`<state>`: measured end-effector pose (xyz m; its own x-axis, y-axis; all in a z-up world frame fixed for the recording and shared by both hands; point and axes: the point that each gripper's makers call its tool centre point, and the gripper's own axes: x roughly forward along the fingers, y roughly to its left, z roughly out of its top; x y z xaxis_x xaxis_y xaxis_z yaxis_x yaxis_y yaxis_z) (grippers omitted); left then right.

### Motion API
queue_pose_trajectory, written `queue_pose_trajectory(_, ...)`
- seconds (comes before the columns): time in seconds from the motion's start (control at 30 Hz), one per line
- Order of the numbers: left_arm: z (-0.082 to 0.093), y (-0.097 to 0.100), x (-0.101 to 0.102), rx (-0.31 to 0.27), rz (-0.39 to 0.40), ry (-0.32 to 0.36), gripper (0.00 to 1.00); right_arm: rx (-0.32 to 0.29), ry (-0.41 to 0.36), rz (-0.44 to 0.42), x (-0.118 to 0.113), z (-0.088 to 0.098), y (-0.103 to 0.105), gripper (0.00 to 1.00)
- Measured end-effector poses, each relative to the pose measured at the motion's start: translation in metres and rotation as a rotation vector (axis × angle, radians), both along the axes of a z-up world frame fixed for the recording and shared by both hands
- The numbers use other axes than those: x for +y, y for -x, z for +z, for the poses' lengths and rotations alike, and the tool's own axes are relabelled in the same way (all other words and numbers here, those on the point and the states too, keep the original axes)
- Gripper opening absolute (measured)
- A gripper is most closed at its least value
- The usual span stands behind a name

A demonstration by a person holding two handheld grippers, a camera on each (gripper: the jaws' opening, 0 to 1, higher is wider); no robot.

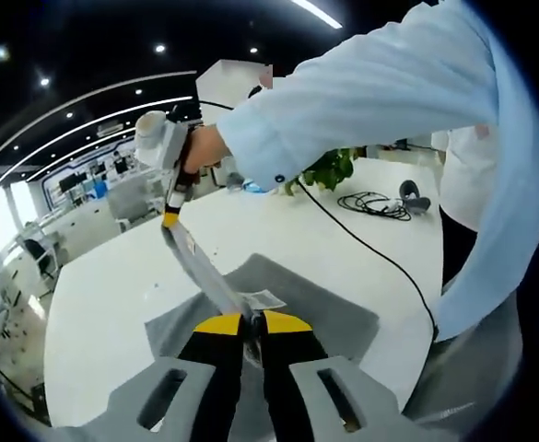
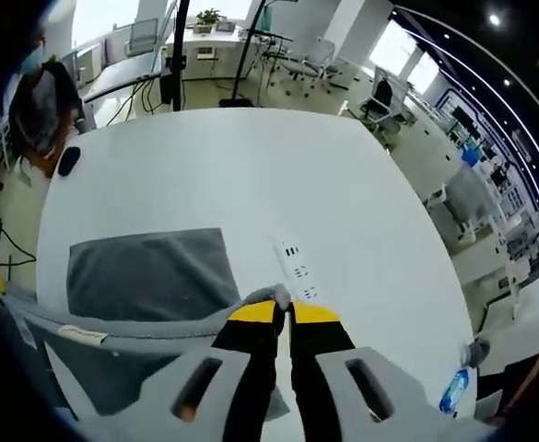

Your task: Fold the towel on the table until its edges align and the towel forms a compact rectangular stack.

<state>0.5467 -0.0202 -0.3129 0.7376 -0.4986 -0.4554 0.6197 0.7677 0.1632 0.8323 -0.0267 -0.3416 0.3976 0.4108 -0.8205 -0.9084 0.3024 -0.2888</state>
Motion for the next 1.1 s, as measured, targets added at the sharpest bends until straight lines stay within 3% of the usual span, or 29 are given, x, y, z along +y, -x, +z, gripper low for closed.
queue_pose_trajectory(0.13, -0.016, 0.003, 0.008, 0.025, 0.016, -0.007, 0.08, 0.015, 0.002, 0.017, 0.014, -0.013, 0.011, 0.02)
queue_pose_trajectory(0.73, -0.077, 0.010, 0.053, 0.122, 0.103, -0.026, 0.08, 0.079, 0.016, 0.060, 0.060, -0.071, 0.013, 0.02)
queue_pose_trajectory(1.07, -0.097, 0.011, 0.063, 0.159, 0.121, -0.027, 0.08, 0.100, 0.023, 0.078, 0.076, -0.092, 0.024, 0.02)
queue_pose_trajectory(1.1, -0.100, 0.011, 0.064, 0.163, 0.122, -0.028, 0.08, 0.102, 0.026, 0.081, 0.078, -0.096, 0.017, 0.02)
